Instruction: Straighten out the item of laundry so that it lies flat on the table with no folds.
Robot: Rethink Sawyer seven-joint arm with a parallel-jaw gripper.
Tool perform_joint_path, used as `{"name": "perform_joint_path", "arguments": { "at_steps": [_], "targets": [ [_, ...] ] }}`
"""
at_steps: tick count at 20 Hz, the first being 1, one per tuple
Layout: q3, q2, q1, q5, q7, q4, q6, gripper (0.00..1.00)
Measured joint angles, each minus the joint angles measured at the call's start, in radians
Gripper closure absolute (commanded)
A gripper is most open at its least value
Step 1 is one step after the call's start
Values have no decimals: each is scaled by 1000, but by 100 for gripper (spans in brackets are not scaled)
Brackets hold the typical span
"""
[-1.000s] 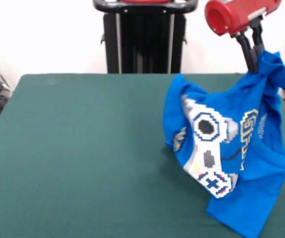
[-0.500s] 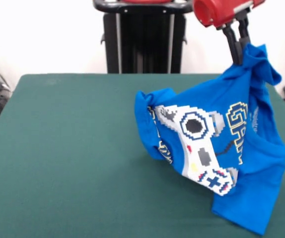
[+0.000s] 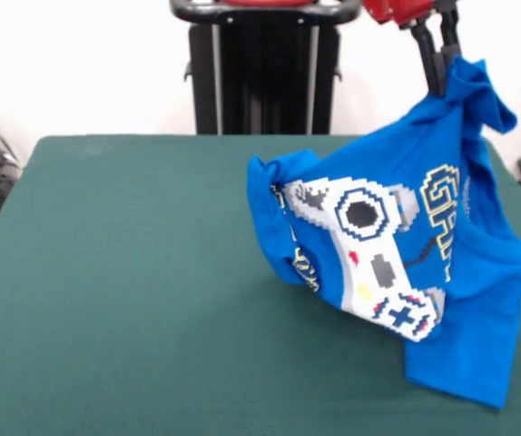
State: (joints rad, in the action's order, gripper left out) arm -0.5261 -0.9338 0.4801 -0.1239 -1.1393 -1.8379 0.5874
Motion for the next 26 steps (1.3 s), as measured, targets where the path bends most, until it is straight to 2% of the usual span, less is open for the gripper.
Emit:
{"name": "perform_joint_path", "arguments": {
  "at_steps": [17, 26],
  "targets": [
    [50, -119, -24, -77, 0, -11, 85, 100],
    [50, -177, 31, -149, 0, -46, 117, 100]
  ]
}}
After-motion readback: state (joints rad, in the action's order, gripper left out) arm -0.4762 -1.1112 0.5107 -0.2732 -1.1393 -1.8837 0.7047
